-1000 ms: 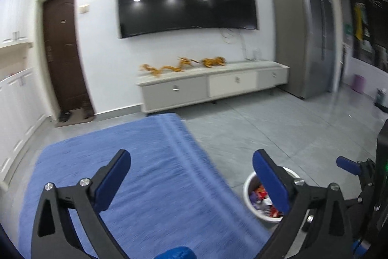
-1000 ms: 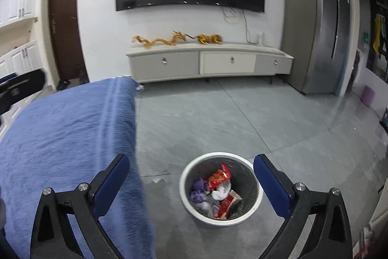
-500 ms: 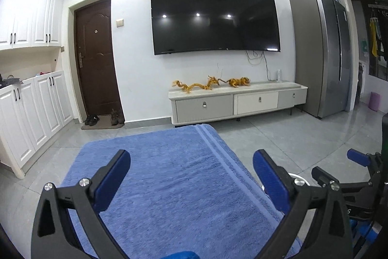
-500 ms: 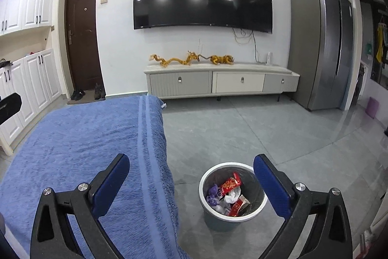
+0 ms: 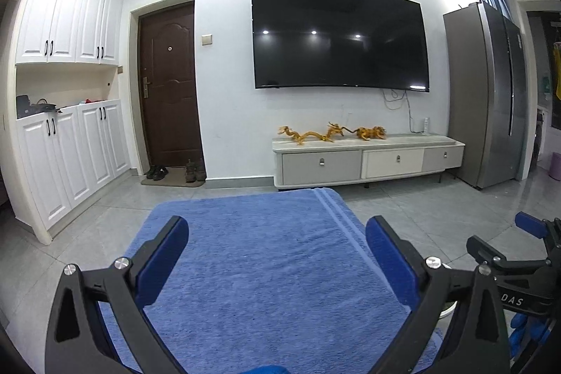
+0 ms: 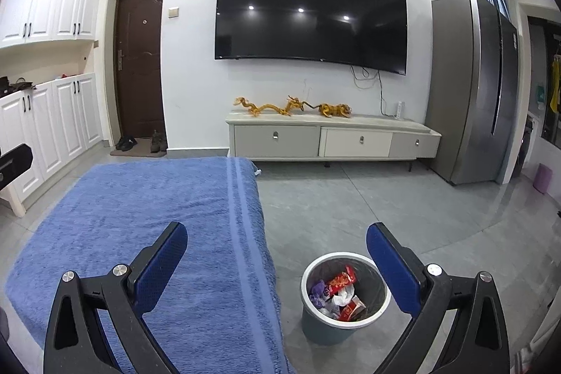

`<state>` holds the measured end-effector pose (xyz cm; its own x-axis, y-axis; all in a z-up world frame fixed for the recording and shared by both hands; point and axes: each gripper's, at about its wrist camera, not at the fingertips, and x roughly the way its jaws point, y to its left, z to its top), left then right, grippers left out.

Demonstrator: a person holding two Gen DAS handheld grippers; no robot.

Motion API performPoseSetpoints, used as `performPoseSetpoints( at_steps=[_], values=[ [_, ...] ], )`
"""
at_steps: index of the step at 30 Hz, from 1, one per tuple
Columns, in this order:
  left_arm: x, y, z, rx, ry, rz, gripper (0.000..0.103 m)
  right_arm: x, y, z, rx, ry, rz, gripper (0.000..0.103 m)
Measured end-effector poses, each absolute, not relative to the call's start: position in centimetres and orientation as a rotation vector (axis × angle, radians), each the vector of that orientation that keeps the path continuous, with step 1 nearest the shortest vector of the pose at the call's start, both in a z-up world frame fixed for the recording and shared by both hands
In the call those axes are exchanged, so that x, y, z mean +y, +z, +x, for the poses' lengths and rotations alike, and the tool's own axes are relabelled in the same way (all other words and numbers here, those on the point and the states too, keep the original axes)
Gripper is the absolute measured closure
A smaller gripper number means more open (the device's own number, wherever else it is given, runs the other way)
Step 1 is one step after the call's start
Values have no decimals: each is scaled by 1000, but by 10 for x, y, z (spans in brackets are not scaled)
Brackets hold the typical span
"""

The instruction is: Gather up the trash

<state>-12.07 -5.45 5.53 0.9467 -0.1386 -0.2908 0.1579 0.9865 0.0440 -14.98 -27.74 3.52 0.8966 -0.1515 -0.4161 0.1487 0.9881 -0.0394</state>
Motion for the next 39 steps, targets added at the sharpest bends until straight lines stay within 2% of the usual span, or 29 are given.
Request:
performPoseSetpoints(
  at_steps=[27, 39],
  values=[
    [-6, 35, -86, 372, 80, 70, 1, -283, -2, -89, 483, -113, 30, 0],
    [-15, 28, -68, 385, 34, 79, 1, -291, 5, -85, 467, -159, 29, 0]
  ],
)
